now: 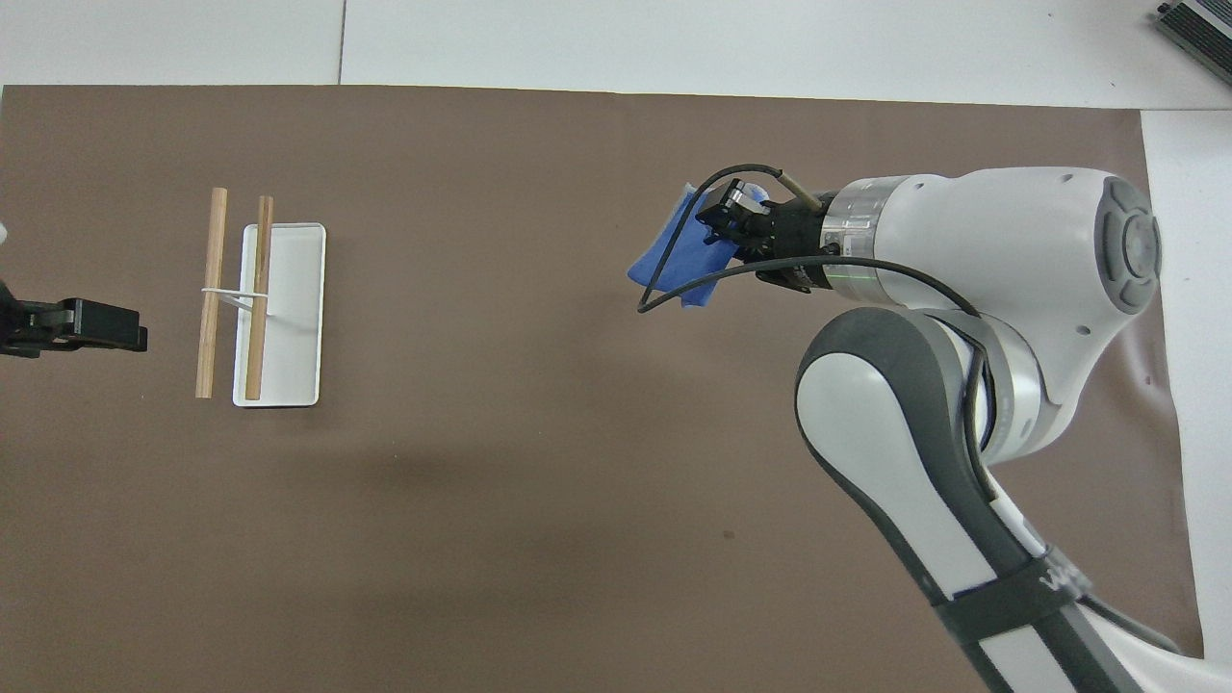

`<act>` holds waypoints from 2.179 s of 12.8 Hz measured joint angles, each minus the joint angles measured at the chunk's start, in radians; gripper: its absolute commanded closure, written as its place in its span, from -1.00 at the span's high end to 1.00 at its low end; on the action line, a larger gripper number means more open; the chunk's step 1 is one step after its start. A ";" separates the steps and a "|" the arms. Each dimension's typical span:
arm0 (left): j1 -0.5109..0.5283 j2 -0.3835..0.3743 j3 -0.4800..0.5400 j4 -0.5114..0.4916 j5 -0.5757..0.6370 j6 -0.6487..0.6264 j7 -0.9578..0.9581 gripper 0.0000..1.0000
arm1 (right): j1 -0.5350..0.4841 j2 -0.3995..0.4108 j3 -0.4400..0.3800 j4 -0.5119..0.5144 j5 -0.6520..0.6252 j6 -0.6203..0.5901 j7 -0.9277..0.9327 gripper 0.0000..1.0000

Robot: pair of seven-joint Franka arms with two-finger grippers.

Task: Right arm passes towel to left arm to hang
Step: 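Carry the towel toward center while the left gripper reaches toward it, then close the left gripper on the towel beside the right gripper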

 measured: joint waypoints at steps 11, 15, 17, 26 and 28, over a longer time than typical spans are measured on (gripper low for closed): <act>-0.208 -0.034 -0.019 -0.204 -0.528 0.482 -0.829 1.00 | 0.078 0.001 0.049 0.002 0.202 0.151 0.252 -1.00; -0.347 -0.005 -0.021 -0.277 -0.618 0.795 -1.103 1.00 | 0.092 0.003 0.055 0.002 0.202 0.151 0.292 -1.00; -0.392 0.040 -0.020 -0.282 -0.627 0.855 -1.145 1.00 | 0.095 0.005 0.061 0.002 0.202 0.150 0.294 -1.00; -0.475 0.105 -0.018 -0.277 -0.669 0.975 -1.259 1.00 | 0.101 0.005 0.080 0.001 0.202 0.138 0.329 -1.00; -0.475 0.105 -0.018 -0.277 -0.669 0.974 -1.263 0.70 | 0.101 0.005 0.080 0.001 0.202 0.138 0.329 -1.00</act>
